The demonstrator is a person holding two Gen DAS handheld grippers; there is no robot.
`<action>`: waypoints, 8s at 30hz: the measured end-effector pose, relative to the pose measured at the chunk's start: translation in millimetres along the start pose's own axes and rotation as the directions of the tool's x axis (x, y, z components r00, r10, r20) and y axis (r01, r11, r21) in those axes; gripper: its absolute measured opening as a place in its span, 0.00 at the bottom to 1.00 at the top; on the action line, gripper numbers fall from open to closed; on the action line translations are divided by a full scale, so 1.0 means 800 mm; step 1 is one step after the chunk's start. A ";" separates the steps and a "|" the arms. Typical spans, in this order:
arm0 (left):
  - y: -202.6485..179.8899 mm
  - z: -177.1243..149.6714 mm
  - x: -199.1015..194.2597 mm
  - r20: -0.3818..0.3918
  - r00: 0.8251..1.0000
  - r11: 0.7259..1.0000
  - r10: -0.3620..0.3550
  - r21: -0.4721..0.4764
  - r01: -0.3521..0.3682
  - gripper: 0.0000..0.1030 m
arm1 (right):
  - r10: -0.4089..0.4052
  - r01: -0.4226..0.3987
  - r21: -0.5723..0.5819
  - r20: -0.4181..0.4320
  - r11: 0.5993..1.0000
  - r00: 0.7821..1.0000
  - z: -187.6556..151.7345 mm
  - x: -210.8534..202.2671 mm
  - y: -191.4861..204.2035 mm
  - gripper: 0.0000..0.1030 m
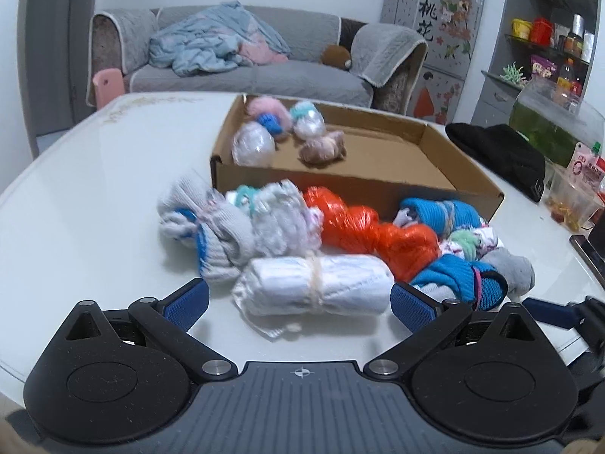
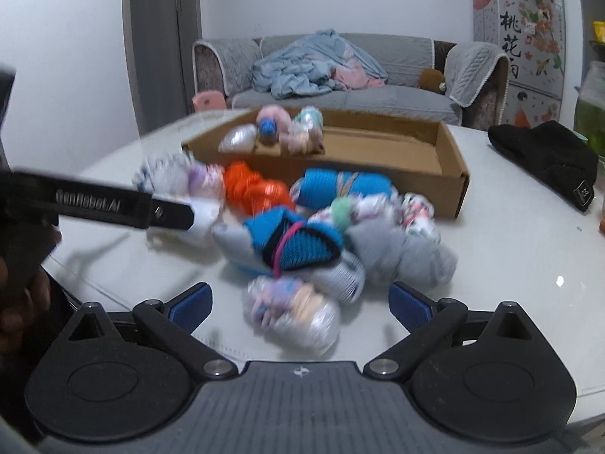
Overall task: Organize objects
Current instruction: 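Grasp white rolled sock with left gripper while right grasps pastel plastic bundle, then carry both items over the tray and lower them inside, then open both grippers to release the items and withdraw, then grasp grey-blue rolled sock with left gripper while right grasps blue knit sock bundle, then carry both sock bundles over the tray and lower them inside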
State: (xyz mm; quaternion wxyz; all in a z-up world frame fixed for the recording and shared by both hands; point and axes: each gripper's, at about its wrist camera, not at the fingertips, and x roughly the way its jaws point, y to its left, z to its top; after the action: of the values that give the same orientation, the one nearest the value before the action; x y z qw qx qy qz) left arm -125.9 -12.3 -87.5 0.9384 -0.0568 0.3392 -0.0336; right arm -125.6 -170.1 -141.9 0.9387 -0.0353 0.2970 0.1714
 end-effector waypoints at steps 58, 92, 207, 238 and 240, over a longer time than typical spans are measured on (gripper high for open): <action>0.007 0.096 -0.061 0.177 0.983 0.984 -0.043 0.177 0.011 0.91 | 0.109 -0.099 -0.056 0.201 0.993 0.974 0.111 -0.071 -0.061 0.49; -0.004 0.163 0.167 -0.223 0.973 0.934 0.054 0.357 0.030 0.91 | 0.327 -0.288 0.158 -0.362 0.945 0.873 0.234 0.233 -0.048 0.50; 0.111 0.060 0.054 -0.018 0.983 0.979 0.181 -0.090 -0.182 0.99 | 0.111 -0.109 -0.166 0.005 0.980 0.994 0.023 0.025 -0.006 0.78; 0.090 0.088 -0.013 0.111 0.986 0.989 0.124 0.064 -0.132 0.42 | 0.174 -0.156 -0.114 0.172 0.981 0.970 0.072 -0.032 -0.039 0.60; 0.075 0.114 -0.021 0.126 0.988 0.991 0.090 0.084 -0.101 0.42 | 0.173 -0.155 -0.109 0.188 0.982 0.967 0.101 -0.037 -0.051 0.60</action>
State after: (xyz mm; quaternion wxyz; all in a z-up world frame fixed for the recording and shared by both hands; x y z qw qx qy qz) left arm -79.0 56.4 -14.9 0.9595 -0.0002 0.2816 -0.0002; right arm -90.1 -204.1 -60.2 0.9433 -0.0372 0.1964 0.2650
